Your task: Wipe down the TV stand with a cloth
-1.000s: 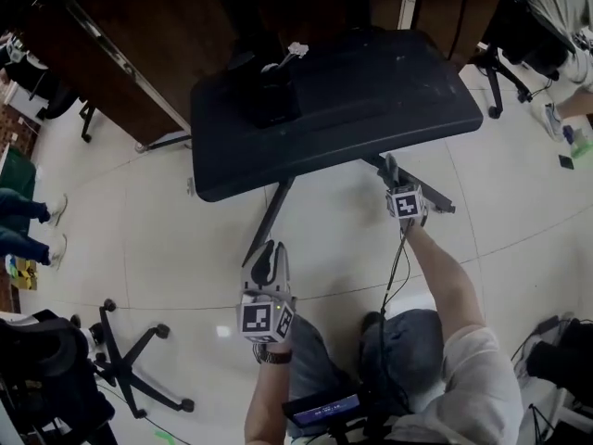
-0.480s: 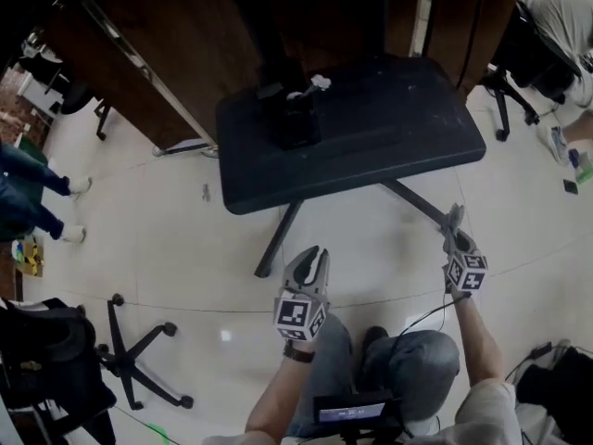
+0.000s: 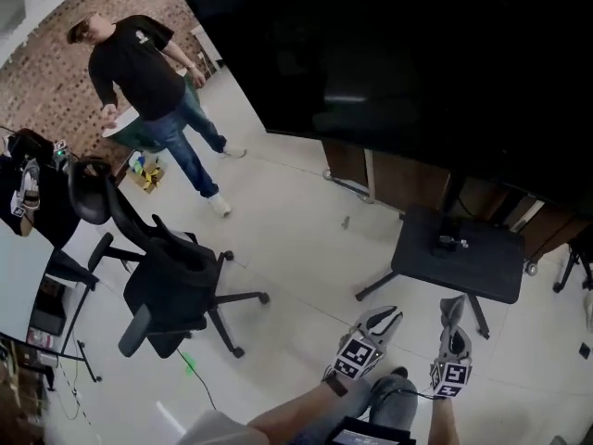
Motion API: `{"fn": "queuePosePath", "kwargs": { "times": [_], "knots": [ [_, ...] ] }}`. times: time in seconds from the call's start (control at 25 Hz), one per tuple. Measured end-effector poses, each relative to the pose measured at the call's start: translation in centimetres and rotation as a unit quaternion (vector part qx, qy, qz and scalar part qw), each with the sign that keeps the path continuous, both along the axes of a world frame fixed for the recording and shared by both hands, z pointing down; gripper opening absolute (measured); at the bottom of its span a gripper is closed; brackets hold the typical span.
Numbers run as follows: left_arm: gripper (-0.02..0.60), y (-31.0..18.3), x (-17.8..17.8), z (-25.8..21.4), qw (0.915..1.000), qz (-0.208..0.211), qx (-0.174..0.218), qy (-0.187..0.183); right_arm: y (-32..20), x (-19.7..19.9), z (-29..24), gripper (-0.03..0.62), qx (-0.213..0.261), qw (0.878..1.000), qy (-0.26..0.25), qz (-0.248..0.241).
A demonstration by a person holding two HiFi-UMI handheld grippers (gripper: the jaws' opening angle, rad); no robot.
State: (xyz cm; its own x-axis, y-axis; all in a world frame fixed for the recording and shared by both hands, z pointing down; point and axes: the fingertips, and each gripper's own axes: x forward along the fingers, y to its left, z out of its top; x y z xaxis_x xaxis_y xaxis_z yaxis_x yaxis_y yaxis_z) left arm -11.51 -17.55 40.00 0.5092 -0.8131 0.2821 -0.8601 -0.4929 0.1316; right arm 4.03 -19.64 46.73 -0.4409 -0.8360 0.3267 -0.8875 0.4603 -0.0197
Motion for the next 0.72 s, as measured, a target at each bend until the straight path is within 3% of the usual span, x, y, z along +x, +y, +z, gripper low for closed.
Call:
{"fn": "queuePosePath", "kwargs": {
  "times": [0.2, 0.36, 0.56, 0.72],
  "knots": [
    [0.075, 7.3, -3.0, -21.4, 0.9995, -0.004, 0.030, 0.006, 7.4, -4.9, -24.2, 0.025, 0.036, 0.999, -0.011, -0.021],
    [0.075, 12.3, -3.0, -34.3, 0.9972, 0.012, 0.073, 0.002, 12.2, -4.8, -37.9, 0.025, 0.059, 0.998, -0.030, 0.000],
    [0.075, 16.5, -3.9, -41.5, 0.9933, -0.007, 0.115, 0.001, 17.0, -5.2, -46.4, 0.025, 0.107, 0.993, -0.045, 0.019],
    [0.075, 18.8, 0.8, -43.9, 0.9907, 0.002, 0.135, 0.019, 20.4, -2.4, -49.9, 0.025, 0.135, 0.989, -0.051, 0.018]
  ]
}}
